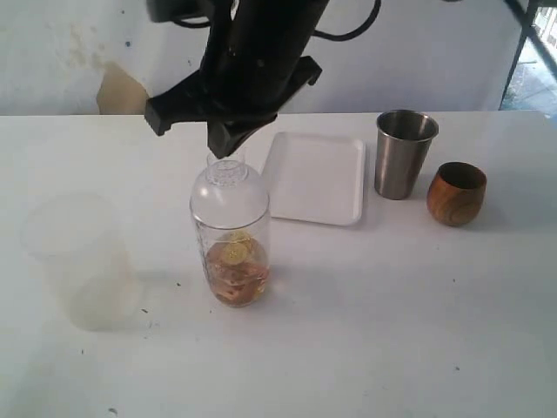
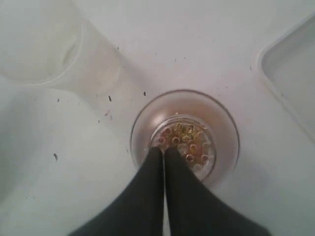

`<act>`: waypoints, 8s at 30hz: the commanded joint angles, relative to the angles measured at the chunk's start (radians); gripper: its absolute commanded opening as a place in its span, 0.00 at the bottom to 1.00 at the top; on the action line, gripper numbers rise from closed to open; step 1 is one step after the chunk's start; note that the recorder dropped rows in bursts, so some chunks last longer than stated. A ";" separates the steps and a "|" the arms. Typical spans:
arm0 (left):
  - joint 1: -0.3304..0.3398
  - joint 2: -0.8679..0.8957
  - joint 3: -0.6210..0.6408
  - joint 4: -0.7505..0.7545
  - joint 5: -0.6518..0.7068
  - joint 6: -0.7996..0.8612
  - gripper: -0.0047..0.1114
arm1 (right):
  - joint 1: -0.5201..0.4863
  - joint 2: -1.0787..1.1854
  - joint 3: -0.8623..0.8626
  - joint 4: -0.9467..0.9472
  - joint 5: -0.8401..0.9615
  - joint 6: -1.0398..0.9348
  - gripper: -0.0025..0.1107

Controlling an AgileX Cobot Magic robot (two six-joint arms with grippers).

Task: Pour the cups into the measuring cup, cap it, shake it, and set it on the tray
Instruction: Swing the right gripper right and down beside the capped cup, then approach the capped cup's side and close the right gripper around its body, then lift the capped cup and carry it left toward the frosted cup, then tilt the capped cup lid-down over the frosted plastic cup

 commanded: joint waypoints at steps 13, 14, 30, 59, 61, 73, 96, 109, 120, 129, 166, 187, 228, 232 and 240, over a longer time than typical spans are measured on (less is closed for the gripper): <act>-0.001 0.002 0.000 -0.009 -0.003 -0.002 0.04 | 0.002 -0.430 0.162 -0.111 -0.136 -0.072 0.02; -0.001 0.002 0.000 -0.009 -0.003 -0.002 0.04 | 0.002 -0.468 0.195 -0.113 -0.170 -0.074 0.02; -0.001 0.002 0.000 -0.009 -0.003 -0.002 0.04 | 0.002 -0.991 0.788 -0.106 -0.414 -0.074 0.02; -0.001 0.002 0.000 -0.009 -0.003 -0.002 0.04 | 0.002 -0.481 1.319 0.075 -1.394 -0.220 0.92; -0.001 0.002 0.000 -0.009 -0.003 -0.002 0.04 | 0.017 -0.453 1.319 0.045 -1.404 -0.220 0.92; -0.001 0.002 0.000 -0.009 -0.003 -0.002 0.04 | 0.083 -0.312 1.319 0.045 -1.608 -0.219 0.92; -0.001 0.002 0.000 -0.009 -0.003 -0.002 0.04 | 0.083 -0.098 1.306 -0.080 -1.946 -0.113 0.92; -0.001 0.002 0.000 -0.009 -0.003 -0.002 0.04 | 0.083 0.065 1.164 -0.081 -2.013 -0.091 0.92; -0.001 0.002 0.000 -0.009 -0.003 -0.002 0.04 | 0.081 0.137 1.092 -0.086 -2.035 0.017 0.92; -0.001 0.002 0.000 -0.009 -0.003 -0.002 0.04 | 0.081 0.137 1.092 -0.069 -2.124 0.017 0.92; -0.001 0.002 0.000 -0.009 -0.003 -0.002 0.04 | -0.089 -0.131 0.931 -0.096 -1.712 0.096 0.02; -0.003 0.002 0.000 -0.009 -0.003 -0.002 0.04 | -0.081 -0.142 0.903 -0.068 -1.641 0.135 0.02; -0.002 0.002 0.000 -0.009 -0.003 -0.002 0.04 | -0.129 -0.043 0.620 -0.308 -1.522 -0.110 0.02; -0.002 0.002 0.000 -0.009 -0.003 -0.002 0.04 | -0.186 -0.105 0.761 -0.287 -1.740 0.172 0.02; -0.002 0.002 0.000 -0.009 -0.003 -0.002 0.04 | -0.212 -0.131 0.828 -0.160 -1.737 0.207 0.02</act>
